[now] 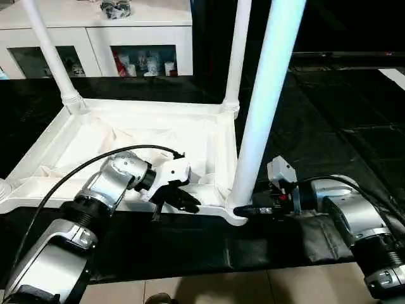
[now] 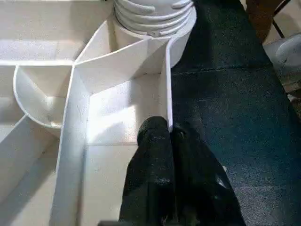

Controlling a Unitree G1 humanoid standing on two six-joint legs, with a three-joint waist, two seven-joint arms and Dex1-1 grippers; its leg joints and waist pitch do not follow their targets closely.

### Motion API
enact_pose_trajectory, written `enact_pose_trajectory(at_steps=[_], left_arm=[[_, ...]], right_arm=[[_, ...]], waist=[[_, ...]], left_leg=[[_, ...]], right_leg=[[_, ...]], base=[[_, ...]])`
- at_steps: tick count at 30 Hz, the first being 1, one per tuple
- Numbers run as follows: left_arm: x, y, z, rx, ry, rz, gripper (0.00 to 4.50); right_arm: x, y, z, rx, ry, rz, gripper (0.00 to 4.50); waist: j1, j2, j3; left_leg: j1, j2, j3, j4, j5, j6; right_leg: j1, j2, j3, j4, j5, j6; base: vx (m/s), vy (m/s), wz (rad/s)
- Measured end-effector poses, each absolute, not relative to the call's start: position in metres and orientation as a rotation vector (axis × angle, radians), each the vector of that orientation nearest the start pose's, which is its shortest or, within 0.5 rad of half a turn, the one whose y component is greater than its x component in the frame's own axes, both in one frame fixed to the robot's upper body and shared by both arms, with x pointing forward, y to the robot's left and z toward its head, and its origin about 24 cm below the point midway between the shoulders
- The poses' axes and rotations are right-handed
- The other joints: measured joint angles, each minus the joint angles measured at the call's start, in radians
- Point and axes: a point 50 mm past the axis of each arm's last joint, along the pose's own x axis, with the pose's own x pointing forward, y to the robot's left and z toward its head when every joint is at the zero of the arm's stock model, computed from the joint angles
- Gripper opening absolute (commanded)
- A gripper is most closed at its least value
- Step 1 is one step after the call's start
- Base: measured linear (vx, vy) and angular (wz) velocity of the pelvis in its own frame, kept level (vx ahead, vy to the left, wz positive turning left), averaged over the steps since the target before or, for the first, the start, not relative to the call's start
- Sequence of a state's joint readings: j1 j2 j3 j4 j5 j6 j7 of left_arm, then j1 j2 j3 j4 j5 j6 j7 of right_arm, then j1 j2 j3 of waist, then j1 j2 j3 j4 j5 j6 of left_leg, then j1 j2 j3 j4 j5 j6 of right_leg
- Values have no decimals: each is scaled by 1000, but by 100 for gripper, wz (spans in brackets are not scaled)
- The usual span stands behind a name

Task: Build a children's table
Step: Rotate leg to tighten

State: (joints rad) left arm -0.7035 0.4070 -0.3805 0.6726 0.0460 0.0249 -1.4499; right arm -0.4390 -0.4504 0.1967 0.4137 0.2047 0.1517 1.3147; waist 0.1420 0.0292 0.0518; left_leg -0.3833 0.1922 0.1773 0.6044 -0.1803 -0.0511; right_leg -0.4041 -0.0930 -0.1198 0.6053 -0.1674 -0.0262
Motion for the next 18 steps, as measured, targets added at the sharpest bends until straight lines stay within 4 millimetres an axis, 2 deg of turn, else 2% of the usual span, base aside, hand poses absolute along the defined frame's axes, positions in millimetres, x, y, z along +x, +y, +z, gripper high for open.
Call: enact_pose_trajectory(at_steps=[4, 6, 11, 14, 18], left_arm=[[321, 127, 63, 466, 560, -1526, 0], [325, 125, 62, 438, 566, -1443, 0], [332, 112, 60, 330, 582, -1243, 0], [336, 96, 57, 248, 567, -1107, 0], [339, 80, 56, 182, 543, -1008, 0]], right_arm=[[291, -159, 53, -124, 353, 1304, 261], [295, -156, 50, -91, 356, 1204, 261], [310, -148, 47, -38, 333, 918, 261], [326, -139, 48, -26, 336, 714, 261], [338, -133, 53, -32, 343, 573, 261]], waist=[[0, 0, 0], [-8, -1, -1], [-50, -2, 0], [-80, -2, 0], [-96, -2, 0]], left_leg=[[2, 0, 1, 1, 0, 0], [5, 0, 1, 2, 1, -1], [9, -1, 1, 2, 1, -2], [10, -1, 0, 1, 1, -2], [9, -1, 0, -2, 1, -2]], right_leg=[[2, -1, 1, 2, 0, 0], [2, -1, 2, 4, -2, 4], [5, -1, 2, 3, -3, 5], [4, -1, 1, 2, -3, 5], [2, 0, 1, 2, -2, 5]], base=[[0, 0, 0], [0, 0, 0], [0, 0, 0], [0, 0, 0], [0, 0, 0]])
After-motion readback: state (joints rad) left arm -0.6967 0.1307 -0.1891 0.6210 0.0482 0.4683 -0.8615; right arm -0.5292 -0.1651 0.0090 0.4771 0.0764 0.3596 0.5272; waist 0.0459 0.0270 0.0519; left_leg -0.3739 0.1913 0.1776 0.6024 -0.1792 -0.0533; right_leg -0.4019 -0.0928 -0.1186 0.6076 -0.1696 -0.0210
